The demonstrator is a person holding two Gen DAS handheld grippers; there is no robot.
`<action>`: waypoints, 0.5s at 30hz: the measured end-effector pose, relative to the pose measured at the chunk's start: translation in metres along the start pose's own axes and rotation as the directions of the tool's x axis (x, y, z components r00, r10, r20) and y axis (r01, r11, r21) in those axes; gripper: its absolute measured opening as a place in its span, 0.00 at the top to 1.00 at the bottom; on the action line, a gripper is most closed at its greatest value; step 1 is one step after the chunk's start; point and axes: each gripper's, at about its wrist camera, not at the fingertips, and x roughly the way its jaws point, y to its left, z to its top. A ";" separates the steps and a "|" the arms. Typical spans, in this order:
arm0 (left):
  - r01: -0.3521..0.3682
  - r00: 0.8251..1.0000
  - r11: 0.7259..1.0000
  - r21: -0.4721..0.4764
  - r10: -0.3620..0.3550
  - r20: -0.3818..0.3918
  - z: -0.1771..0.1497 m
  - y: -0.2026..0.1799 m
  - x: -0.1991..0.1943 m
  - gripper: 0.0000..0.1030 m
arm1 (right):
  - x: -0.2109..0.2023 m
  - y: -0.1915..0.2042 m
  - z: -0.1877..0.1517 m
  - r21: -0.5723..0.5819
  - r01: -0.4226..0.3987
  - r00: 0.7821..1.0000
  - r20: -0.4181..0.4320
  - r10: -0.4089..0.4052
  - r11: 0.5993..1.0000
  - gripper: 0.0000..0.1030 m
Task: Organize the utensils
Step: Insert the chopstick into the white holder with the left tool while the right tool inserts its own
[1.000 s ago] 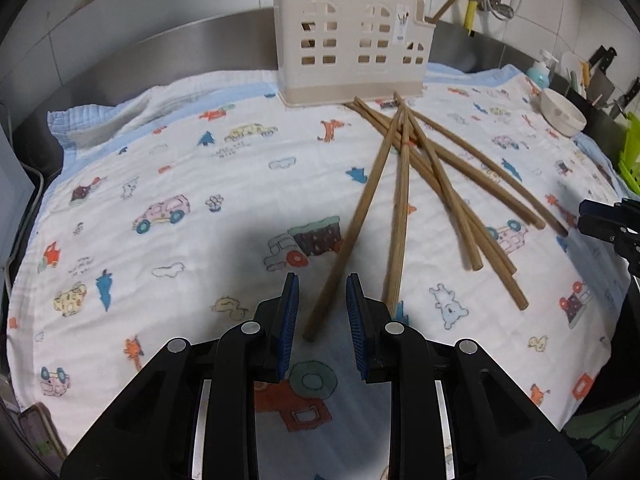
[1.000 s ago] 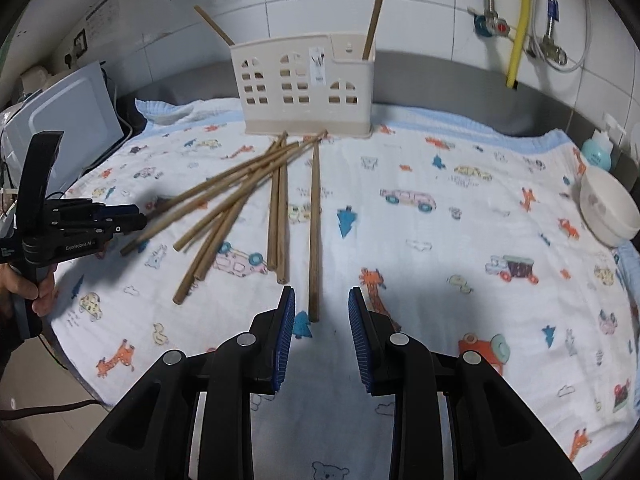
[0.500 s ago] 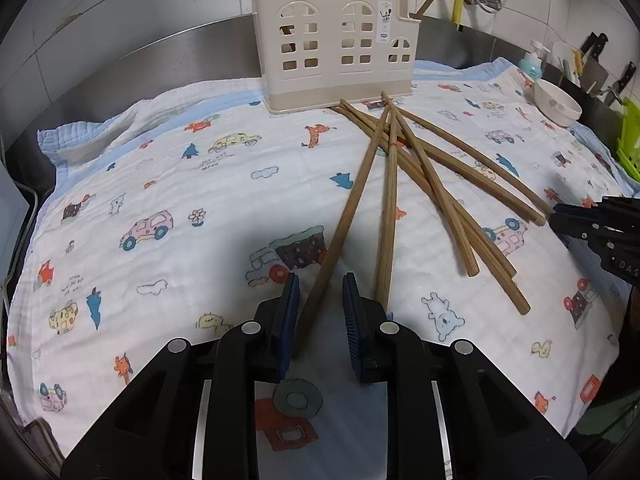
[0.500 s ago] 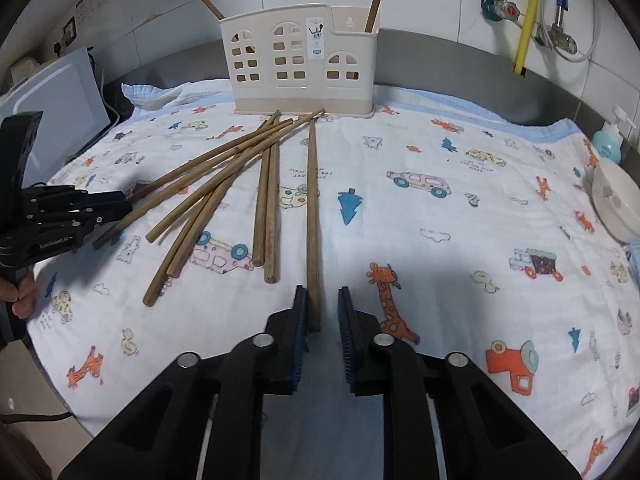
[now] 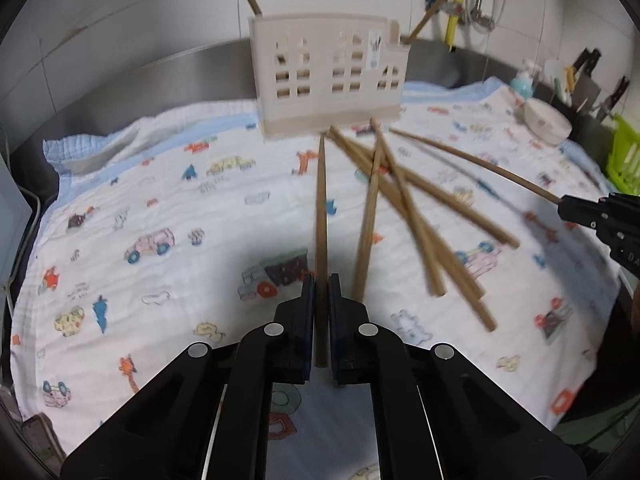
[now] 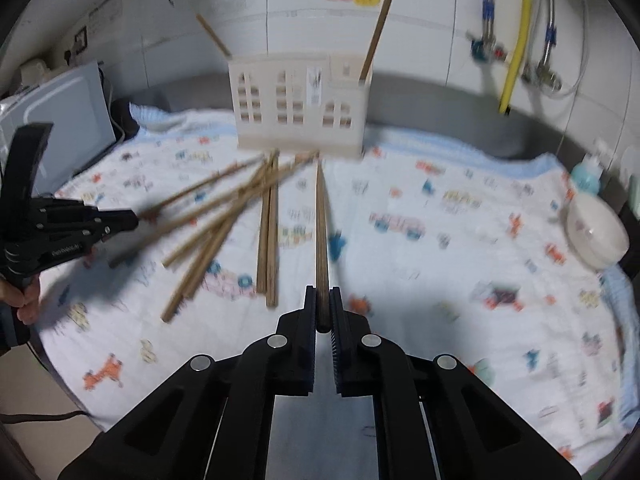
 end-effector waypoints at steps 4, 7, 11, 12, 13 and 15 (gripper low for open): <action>0.019 0.998 1.000 -0.004 -0.019 0.061 0.012 0.000 -0.023 0.95 | -0.028 -0.004 0.025 -0.021 0.000 0.997 0.075 0.001 1.000 0.94; 0.039 0.994 0.999 -0.016 -0.037 0.104 0.024 0.002 -0.036 0.95 | -0.041 -0.007 0.044 -0.025 -0.017 0.994 0.108 0.020 1.000 0.94; 0.052 0.988 0.998 -0.027 -0.047 0.149 0.038 0.004 -0.046 0.95 | -0.051 -0.012 0.071 -0.037 -0.042 0.990 0.136 0.047 0.998 0.94; 0.054 0.986 0.998 -0.028 -0.049 0.157 0.039 0.004 -0.047 0.95 | -0.053 -0.012 0.076 -0.042 -0.043 0.989 0.140 0.048 0.998 0.94; 0.051 0.985 0.998 -0.028 -0.046 0.168 0.043 0.004 -0.049 0.95 | -0.054 -0.012 0.081 -0.047 -0.046 0.988 0.143 0.052 0.998 0.94; 0.056 0.983 0.998 -0.034 -0.049 0.179 0.049 0.005 -0.049 0.95 | -0.055 -0.013 0.091 -0.050 -0.064 0.987 0.144 0.071 0.997 0.94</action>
